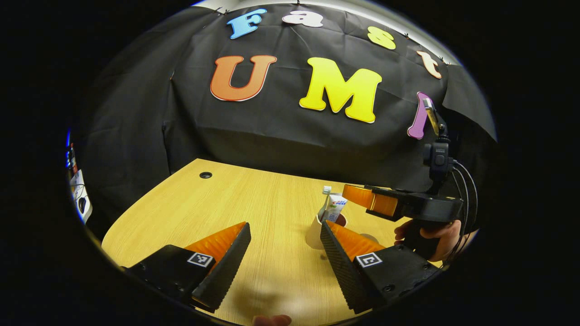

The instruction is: Put the toothbrush and toothpaste on the desktop into the cup, then pick up the cup and place it on the coaster on the desktop.

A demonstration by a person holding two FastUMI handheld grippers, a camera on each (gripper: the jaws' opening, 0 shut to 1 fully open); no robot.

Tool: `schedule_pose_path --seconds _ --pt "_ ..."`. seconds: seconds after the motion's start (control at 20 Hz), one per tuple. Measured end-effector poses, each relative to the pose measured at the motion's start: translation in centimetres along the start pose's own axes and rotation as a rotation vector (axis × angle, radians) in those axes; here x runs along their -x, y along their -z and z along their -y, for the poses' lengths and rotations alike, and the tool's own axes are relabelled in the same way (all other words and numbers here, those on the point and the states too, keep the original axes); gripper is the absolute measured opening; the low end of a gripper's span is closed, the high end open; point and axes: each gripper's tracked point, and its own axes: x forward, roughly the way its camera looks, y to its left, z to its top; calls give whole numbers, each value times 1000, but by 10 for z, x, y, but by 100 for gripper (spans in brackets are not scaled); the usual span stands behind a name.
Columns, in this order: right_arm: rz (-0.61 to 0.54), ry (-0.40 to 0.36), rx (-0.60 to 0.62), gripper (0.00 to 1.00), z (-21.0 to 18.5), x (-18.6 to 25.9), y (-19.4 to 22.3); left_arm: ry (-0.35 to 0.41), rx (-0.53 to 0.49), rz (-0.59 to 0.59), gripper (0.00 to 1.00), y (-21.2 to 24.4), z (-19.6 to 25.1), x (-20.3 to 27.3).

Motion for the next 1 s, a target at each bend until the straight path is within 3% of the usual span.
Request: schedule_pose_path --seconds 0.05,0.15,0.4,1.0 --pt "16 11 8 86 3 9 -4 3 0 -7 98 1 3 0" --pt "39 36 16 94 9 28 -11 15 0 -12 98 1 13 1" --pt "59 99 55 95 37 87 -19 38 -18 -47 98 2 43 -3" --pt "27 321 -30 92 161 202 9 35 -74 -502 99 53 89 -62"
